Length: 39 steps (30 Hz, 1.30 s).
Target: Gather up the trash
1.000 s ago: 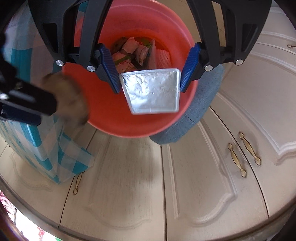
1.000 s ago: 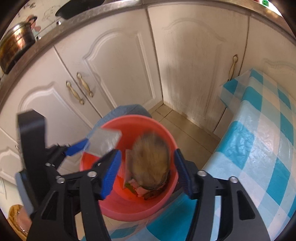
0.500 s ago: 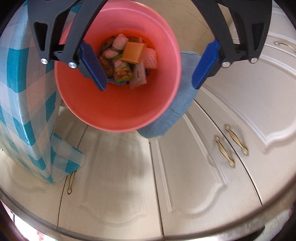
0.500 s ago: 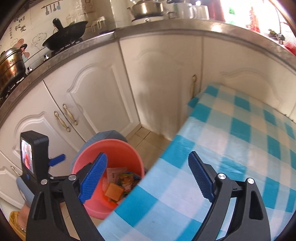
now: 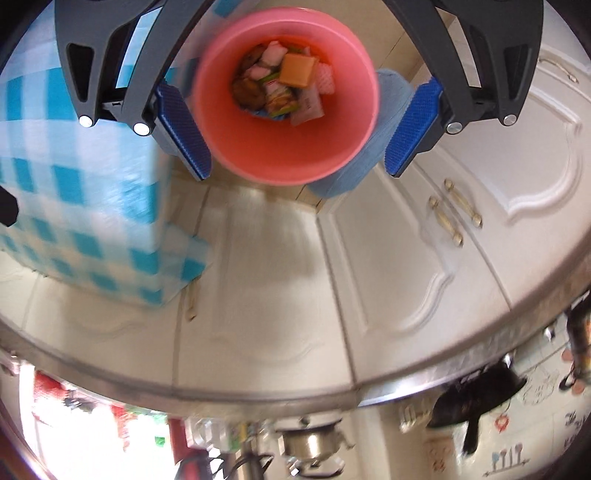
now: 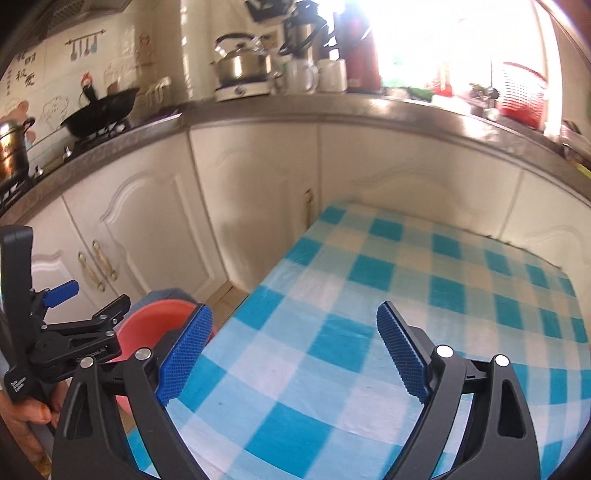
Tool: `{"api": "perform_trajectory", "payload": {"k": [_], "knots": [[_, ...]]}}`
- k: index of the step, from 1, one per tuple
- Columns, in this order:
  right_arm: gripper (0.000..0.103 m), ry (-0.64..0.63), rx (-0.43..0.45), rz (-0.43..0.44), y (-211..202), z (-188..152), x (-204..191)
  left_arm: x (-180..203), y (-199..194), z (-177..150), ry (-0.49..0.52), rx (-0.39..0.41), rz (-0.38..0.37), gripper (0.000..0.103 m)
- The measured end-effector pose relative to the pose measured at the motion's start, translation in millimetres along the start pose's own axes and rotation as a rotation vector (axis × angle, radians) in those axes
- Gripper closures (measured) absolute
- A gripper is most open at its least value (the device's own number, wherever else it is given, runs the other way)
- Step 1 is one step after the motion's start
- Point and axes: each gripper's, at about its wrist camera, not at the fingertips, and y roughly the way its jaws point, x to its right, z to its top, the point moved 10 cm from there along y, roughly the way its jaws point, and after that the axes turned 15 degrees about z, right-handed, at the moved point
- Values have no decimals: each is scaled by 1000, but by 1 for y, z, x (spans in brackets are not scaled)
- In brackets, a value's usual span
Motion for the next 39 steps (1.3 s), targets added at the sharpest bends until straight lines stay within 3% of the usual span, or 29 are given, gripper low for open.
{"api": "perform_trajectory", "payload": {"k": [5,15,23,30,39], "knots": [[11,29,95,-75,-52,9,25,31,-51,24,0,77,-97,7],[10,23,329,-310,-179,22,67,93,-154,56,25,230,-243,4],[8,66,494,-411,-274,24,81,121,-227,66,34,327,-334,4],[8,70,553,-456,-320,21,78,127,-267,70,23,390,-342,4],[8,76,568,-455,-342,17,66,118,-297,70,20,443,-329,4]]}}
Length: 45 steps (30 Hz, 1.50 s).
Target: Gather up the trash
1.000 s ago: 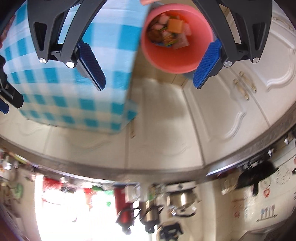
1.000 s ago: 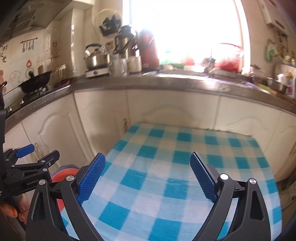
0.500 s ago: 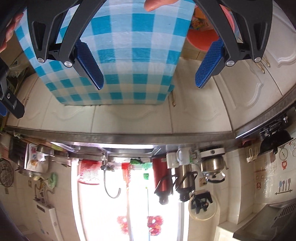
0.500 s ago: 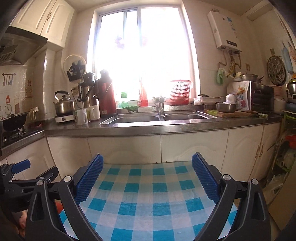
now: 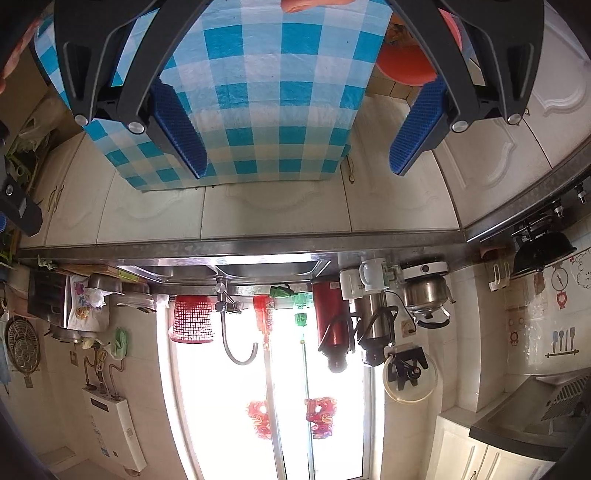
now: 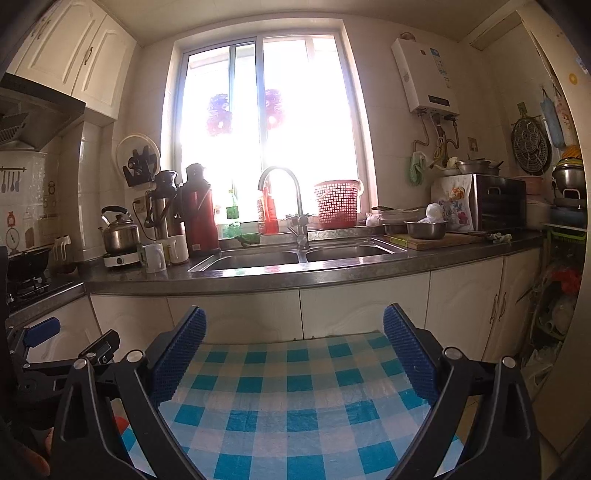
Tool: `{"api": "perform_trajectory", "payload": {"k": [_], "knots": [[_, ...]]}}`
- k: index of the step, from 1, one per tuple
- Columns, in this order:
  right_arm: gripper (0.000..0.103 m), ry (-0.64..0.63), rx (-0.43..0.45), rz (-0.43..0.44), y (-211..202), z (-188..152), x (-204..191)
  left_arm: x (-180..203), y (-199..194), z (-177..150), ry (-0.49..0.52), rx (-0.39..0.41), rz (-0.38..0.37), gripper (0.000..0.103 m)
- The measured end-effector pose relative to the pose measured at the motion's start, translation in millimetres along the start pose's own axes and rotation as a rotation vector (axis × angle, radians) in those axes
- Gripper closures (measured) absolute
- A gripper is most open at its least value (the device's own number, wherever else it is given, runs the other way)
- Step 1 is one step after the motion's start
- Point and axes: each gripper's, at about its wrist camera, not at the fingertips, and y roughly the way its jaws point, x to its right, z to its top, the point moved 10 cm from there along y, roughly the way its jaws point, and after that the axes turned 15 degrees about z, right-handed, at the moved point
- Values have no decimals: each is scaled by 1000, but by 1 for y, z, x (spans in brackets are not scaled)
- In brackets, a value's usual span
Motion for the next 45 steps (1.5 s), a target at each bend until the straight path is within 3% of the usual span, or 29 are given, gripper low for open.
{"api": "perform_trajectory", "payload": {"k": [16,45], "knots": [[8,-5,17,-20,-15,5,1,-4,-20,7,-31,29,-27,4],[8,-10,-16,-15,-11,-6,5,1,-16,-2,-28,9,-41,4]]}}
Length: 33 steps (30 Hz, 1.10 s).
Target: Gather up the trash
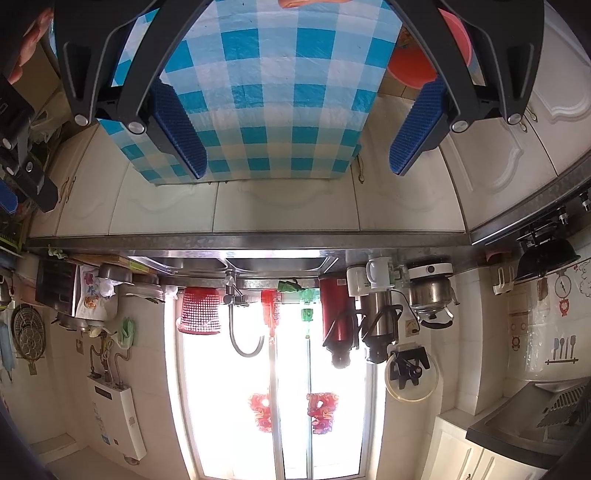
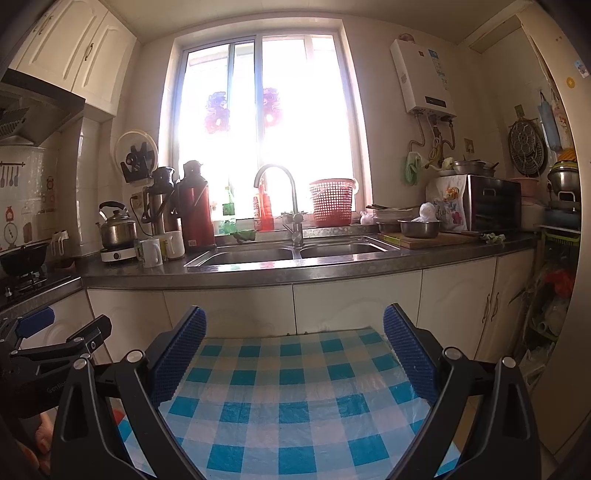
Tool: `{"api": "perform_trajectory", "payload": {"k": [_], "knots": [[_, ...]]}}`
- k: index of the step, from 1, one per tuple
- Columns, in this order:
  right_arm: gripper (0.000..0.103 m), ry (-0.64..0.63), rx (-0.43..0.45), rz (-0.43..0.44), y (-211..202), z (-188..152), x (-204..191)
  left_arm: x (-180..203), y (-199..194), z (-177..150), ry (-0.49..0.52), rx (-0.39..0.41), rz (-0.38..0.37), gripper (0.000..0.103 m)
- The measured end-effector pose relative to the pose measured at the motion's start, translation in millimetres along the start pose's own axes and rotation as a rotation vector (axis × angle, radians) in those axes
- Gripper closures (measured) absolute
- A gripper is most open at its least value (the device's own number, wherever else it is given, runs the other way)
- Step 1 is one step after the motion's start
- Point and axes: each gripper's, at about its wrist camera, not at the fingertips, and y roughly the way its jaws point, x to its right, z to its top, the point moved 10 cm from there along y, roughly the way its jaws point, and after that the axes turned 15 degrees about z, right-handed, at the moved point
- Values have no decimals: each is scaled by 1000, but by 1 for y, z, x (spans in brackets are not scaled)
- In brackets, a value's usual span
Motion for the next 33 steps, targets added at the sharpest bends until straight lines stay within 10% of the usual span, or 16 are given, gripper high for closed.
{"api": "perform_trajectory", "payload": {"k": [16,33], "knots": [[8,28,-74,-2,27,-32,22,30,39,-31,36,-95,-12,4],[8,161,-536,-63,150,-220,119,136,161,-208,119,-583,-30,4]]}}
